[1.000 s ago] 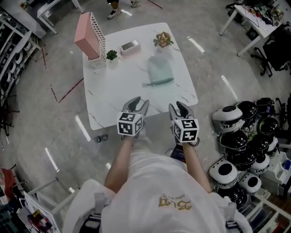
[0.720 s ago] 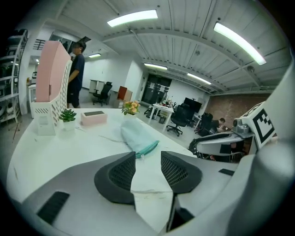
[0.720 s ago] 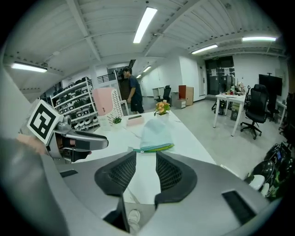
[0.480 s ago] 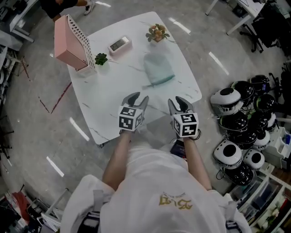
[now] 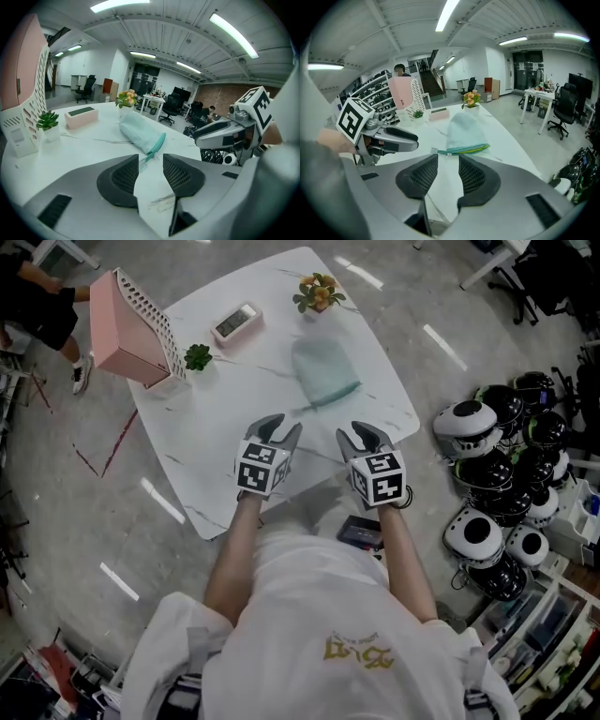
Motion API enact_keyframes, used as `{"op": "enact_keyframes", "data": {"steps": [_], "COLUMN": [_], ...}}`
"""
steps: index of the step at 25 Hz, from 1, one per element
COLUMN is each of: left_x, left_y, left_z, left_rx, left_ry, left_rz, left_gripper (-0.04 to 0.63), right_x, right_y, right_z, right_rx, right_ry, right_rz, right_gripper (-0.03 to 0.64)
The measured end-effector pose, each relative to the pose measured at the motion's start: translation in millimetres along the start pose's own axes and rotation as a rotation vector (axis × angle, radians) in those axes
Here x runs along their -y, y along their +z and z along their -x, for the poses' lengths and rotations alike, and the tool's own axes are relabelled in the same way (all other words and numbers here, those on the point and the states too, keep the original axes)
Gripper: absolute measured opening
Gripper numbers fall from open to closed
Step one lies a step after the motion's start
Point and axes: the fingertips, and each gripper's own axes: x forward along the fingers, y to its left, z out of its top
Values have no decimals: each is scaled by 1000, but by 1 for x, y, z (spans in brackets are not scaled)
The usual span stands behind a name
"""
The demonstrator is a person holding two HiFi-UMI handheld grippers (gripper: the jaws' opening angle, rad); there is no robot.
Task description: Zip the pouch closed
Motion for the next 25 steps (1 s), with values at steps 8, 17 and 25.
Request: {"op": "enact_keyframes", "data": {"steps": [8,17,25], "left_x": [0,-9,-14], "left_y": [-4,-12,-11], "left_z": [-16,-41,-55], "left_rx": [-70,-137,-166], "left_ry": [-5,-30,-45], "left_rz": [-87,-113,-109], "left_gripper": [181,181,170], "right_x": [0,-2,-5], "right_y": [0,-8,-28], "right_z": [-22,-57,-80], "right_rx": [-34,-90,-174], "right_ry": [25,69,108], "right_rz": [29,40,47], "right_gripper": [152,152,146]}}
